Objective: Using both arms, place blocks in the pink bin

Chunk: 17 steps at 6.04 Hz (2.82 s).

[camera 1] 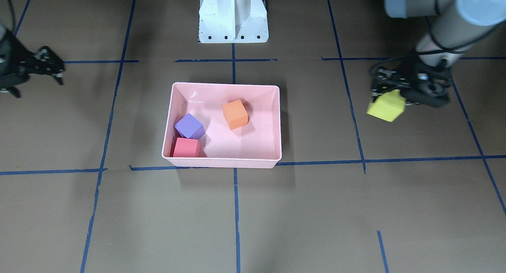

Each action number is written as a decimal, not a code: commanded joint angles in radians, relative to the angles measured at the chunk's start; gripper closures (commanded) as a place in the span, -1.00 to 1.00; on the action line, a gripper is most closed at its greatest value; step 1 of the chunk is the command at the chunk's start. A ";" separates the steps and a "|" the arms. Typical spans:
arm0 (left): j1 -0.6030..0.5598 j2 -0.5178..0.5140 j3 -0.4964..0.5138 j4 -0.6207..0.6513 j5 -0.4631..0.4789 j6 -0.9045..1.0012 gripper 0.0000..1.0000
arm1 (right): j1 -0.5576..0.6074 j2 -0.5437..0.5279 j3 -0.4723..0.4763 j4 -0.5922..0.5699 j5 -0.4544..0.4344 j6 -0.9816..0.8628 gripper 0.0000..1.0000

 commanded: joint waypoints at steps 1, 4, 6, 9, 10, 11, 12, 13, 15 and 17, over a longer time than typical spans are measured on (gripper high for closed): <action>0.153 -0.253 0.139 0.046 0.063 -0.282 0.14 | 0.176 -0.158 -0.004 0.004 0.027 -0.309 -1.00; 0.256 -0.562 0.468 0.018 0.126 -0.452 -0.03 | 0.373 -0.243 -0.117 0.011 0.119 -0.531 -1.00; 0.267 -0.571 0.515 -0.033 0.129 -0.472 -1.00 | 0.381 -0.244 -0.122 0.011 0.117 -0.536 -1.00; 0.220 -0.423 0.379 -0.022 0.117 -0.302 -1.00 | 0.421 -0.282 -0.147 0.011 0.112 -0.542 -0.99; 0.148 -0.346 0.354 -0.020 0.087 -0.142 -1.00 | 0.429 -0.298 -0.151 0.013 0.109 -0.542 -0.98; 0.046 -0.272 0.343 -0.020 0.021 0.040 -1.00 | 0.439 -0.309 -0.168 0.013 0.109 -0.536 -0.96; -0.074 -0.167 0.322 -0.020 -0.030 0.225 -1.00 | 0.439 -0.309 -0.177 0.013 0.109 -0.524 -0.96; -0.193 -0.071 0.308 -0.020 -0.053 0.409 -1.00 | 0.439 -0.304 -0.176 0.013 0.110 -0.486 -0.95; -0.392 0.123 0.314 -0.023 -0.106 0.710 -1.00 | 0.439 -0.298 -0.197 0.088 0.110 -0.389 -0.96; -0.501 0.315 0.308 -0.087 -0.125 0.824 -1.00 | 0.438 -0.263 -0.199 0.091 0.120 -0.349 -0.96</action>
